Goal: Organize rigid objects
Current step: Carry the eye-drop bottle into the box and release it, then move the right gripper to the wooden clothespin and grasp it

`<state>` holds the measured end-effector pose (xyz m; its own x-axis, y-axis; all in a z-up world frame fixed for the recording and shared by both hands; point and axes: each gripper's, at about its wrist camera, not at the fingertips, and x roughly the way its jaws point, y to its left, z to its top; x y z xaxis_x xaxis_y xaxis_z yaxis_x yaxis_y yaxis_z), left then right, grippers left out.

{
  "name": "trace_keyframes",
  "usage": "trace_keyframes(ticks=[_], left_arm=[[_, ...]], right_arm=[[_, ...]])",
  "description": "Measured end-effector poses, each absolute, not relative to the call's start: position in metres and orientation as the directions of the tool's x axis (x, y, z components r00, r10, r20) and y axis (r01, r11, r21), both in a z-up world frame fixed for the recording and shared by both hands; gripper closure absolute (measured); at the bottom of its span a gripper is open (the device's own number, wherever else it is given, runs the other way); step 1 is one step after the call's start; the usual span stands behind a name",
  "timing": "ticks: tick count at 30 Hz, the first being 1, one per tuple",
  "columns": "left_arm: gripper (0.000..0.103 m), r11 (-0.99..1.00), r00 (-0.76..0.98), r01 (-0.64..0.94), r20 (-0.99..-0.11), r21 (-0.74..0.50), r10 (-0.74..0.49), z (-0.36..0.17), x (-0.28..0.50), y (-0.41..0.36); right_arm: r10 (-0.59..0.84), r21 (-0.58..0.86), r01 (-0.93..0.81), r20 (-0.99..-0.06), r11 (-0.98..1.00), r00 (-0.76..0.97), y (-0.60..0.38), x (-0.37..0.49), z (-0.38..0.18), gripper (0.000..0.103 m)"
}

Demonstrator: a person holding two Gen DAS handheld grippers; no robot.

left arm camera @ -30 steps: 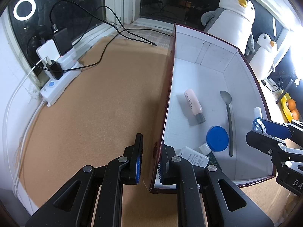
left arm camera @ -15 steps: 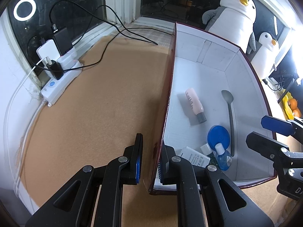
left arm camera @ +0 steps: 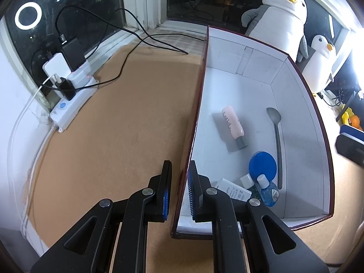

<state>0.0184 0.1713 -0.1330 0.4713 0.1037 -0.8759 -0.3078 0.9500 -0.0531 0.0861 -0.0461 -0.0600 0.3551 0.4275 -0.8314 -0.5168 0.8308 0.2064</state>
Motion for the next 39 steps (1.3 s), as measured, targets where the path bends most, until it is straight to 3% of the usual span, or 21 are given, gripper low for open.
trace_keyframes(ticks=[8,21,33,39], left_arm=[[0.091,0.946,0.459,-0.322,-0.879,-0.028,0.13,-0.131,0.025,0.173],[0.091,0.946,0.427,-0.323,-0.889,0.021,0.165,-0.129,0.039,0.164],[0.091,0.939,0.392,-0.339,-0.897,0.064,0.203,-0.132,0.047,0.159],[0.09,0.937,0.386,-0.343,-0.899,0.07,0.208,-0.133,0.049,0.159]], right_arm=[[0.388,0.241,-0.364,-0.824,0.899,0.412,-0.116,0.109,-0.066,0.051],[0.267,0.239,-0.122,-0.894,0.963,0.359,-0.218,0.157,-0.131,0.051],[0.212,0.198,-0.077,-0.93,0.977,0.301,-0.235,0.19,-0.173,0.052],[0.196,0.174,-0.101,-0.94,0.98,0.279,-0.227,0.199,-0.18,0.063]])
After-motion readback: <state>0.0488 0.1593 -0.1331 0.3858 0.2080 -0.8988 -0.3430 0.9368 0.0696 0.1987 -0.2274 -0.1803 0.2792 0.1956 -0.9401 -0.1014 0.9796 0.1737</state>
